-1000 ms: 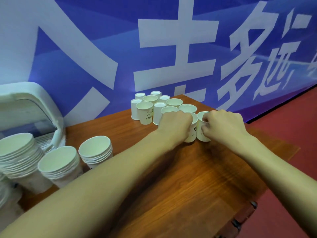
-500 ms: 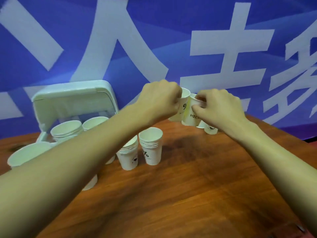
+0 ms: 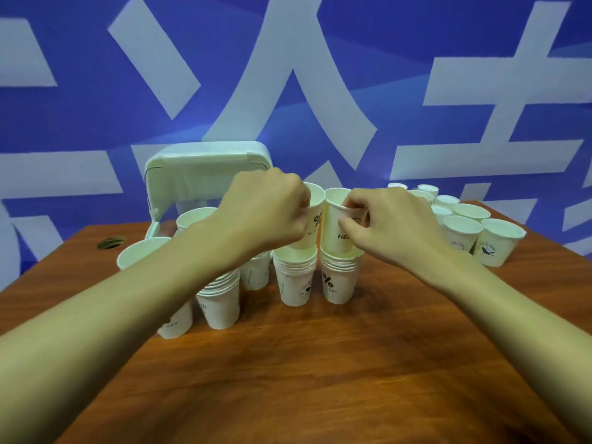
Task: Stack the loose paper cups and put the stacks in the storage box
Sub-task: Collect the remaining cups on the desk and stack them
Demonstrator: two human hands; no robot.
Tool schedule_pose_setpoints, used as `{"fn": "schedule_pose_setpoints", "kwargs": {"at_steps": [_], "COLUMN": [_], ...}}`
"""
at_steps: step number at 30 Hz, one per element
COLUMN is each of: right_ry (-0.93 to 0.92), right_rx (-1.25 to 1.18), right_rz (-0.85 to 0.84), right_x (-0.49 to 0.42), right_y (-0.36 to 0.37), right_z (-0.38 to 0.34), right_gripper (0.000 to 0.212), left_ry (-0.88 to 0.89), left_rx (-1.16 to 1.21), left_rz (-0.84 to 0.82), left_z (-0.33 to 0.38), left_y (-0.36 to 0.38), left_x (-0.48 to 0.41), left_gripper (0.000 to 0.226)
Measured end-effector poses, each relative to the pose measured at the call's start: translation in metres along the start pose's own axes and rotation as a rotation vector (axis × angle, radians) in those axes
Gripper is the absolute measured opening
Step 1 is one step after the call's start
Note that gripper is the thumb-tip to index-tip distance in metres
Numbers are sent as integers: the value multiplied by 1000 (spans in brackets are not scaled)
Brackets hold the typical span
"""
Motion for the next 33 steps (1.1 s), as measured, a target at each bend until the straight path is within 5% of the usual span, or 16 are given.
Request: {"fn": "schedule_pose_setpoints", "kwargs": {"at_steps": [21,26,33], "right_ry": [-1,118,300], "right_rx": [-146,-162,164], "right_rz": [-328,-27,-209], "right_x": [22,15,32], "right_y": [51,12,28], "right_z": [3,36,137], "right_gripper": [29,26,17], "left_ry": [53,19,167], "left_rx": [138,153,215], "left_rz": [-508,-346,-325], "left_z": [17,32,120], "left_y": [70,49,67], "left_x": [16,-12,-74], "left_gripper": [30,38,21]}}
Point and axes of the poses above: each hand's wrist, its own x-axis away from the middle knuckle, its own y-axis out of the palm, z = x × y, the point moved 5 cm from there along -x, towards the middle knuckle, and after that the axes turned 15 degrees about -y, right-handed, at the moved point
